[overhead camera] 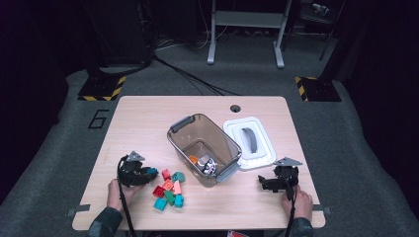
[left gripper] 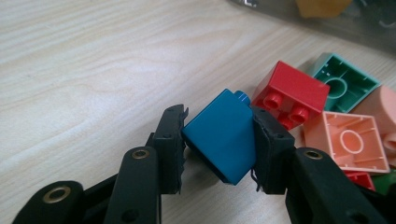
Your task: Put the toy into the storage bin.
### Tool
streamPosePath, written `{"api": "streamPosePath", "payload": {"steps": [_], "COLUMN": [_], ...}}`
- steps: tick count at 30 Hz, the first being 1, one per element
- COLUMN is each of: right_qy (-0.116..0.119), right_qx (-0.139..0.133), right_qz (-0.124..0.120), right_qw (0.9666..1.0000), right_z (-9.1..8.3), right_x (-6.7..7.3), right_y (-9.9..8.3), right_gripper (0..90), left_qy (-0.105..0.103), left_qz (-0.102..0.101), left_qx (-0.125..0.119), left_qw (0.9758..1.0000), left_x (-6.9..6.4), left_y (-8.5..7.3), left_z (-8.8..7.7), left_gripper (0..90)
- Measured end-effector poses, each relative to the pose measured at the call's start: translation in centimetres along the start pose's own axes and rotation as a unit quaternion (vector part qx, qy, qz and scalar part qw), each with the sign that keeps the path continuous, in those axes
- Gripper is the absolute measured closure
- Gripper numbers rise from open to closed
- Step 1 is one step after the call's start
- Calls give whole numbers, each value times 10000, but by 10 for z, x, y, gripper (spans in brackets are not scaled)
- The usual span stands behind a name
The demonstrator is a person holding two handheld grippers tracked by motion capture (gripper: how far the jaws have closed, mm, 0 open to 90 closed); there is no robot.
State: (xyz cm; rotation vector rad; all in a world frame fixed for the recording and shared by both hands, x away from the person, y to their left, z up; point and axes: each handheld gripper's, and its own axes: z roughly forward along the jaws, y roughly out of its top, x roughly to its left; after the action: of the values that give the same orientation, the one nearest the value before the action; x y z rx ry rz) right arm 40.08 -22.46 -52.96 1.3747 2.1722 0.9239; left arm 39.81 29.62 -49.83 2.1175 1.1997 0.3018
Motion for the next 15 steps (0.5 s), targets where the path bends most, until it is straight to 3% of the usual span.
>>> {"api": "streamPosePath", "payload": {"steps": [15], "right_qy": [0], "right_qx": [-1], "right_qz": [-2], "right_qw": [10000], "right_z": [0], "right_x": [0], "right_y": [0], "right_gripper": [0], "left_qy": [27], "left_qz": [117], "left_qx": [-393], "left_qw": [9992], "left_x": [1], "left_y": [37], "left_z": [-36], "left_gripper": [595]}}
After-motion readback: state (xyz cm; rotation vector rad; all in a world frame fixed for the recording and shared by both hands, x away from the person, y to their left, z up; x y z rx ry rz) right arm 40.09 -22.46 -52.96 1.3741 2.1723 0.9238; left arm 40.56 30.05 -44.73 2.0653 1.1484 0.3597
